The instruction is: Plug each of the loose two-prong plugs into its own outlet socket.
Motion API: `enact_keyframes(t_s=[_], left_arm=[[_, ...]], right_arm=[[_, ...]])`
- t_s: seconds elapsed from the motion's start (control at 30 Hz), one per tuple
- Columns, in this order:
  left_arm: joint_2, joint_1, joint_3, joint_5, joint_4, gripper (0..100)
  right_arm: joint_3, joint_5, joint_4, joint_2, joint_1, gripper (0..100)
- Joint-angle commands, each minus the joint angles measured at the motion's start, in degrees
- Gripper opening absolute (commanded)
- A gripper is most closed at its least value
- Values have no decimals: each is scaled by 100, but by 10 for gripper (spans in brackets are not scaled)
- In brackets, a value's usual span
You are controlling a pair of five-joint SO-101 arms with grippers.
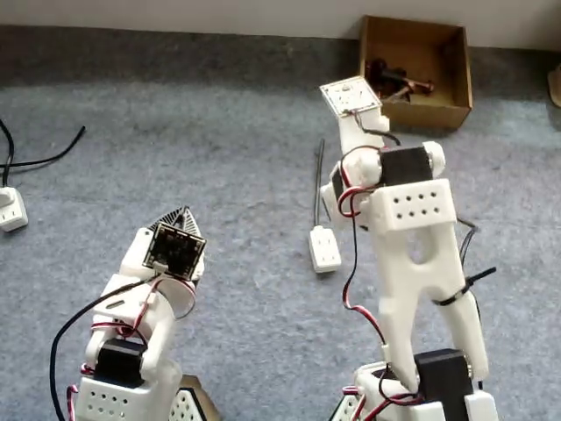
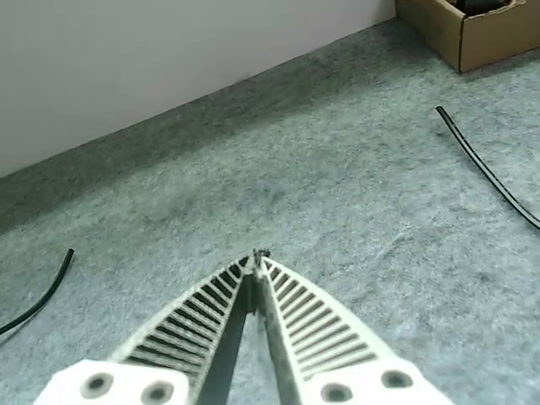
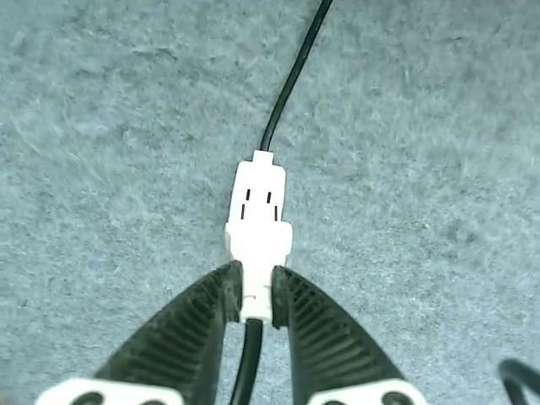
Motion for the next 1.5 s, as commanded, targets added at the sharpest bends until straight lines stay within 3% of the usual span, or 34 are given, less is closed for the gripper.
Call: enact_keyframes(t_s=[0.0, 0.63, 1.47], left_arm=[[-57, -66, -40, -18, -114, 5], [-75, -66, 127, -18, -141, 5], [-75, -66, 127, -18, -141, 5]], right_arm=[[-277, -53, 48, 136, 57, 5], [752, -290, 22, 523, 40, 5], [769, -571, -321, 576, -136, 5]])
